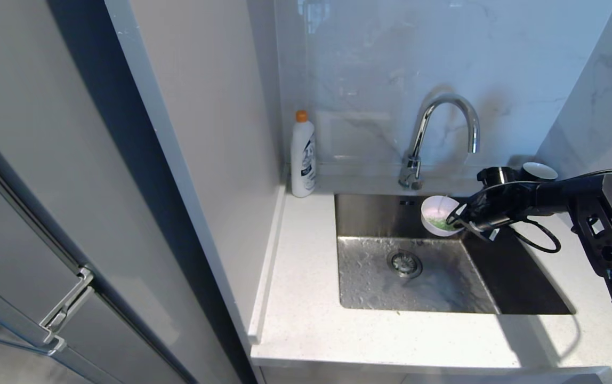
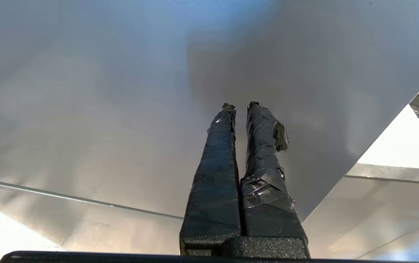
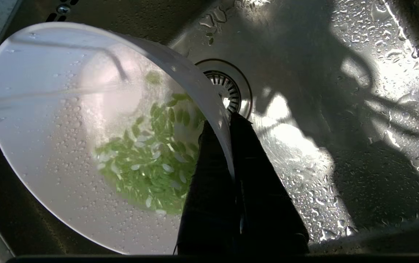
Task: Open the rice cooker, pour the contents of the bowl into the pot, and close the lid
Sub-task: Fill a bowl with water from the tap
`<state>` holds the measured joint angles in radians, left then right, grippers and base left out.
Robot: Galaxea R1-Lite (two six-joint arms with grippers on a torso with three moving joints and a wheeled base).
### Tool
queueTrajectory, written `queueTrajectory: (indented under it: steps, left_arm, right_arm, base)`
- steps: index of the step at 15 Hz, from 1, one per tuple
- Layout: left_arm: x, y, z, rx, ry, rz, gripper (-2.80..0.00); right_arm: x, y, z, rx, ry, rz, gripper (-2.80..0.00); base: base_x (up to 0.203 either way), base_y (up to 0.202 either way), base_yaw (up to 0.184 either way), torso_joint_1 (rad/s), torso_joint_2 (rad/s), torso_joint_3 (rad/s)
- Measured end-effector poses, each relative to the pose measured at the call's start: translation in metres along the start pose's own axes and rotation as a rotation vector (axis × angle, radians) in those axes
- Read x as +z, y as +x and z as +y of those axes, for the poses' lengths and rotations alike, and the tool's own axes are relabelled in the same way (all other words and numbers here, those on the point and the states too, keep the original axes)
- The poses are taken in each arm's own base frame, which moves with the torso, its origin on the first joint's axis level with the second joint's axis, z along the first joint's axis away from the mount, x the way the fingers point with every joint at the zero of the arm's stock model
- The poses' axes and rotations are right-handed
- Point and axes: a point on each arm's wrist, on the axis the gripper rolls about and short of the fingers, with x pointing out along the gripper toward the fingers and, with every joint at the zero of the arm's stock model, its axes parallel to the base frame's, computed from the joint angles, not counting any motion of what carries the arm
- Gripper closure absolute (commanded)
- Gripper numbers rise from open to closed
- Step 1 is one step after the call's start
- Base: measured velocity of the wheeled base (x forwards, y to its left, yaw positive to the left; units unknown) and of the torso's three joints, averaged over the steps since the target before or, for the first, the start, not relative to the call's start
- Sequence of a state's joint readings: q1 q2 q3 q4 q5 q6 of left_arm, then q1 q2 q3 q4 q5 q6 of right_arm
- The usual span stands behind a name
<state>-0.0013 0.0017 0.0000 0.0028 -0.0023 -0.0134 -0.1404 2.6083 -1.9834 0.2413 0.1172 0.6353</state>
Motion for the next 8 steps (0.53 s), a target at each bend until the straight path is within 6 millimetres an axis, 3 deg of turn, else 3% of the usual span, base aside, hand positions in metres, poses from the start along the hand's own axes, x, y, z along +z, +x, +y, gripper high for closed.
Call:
queueTrajectory:
  steps: [8]
  left_arm:
    - [0.0000,0.0000,0.0000,-0.001,0.000,0.000,0.00]
  right_arm:
    - [-0.0002,0.0009,-0.0008,-0.003,0.000,0.000,0.00]
  base:
    - [0.000,0.000,0.000,0.000,0.00,0.000]
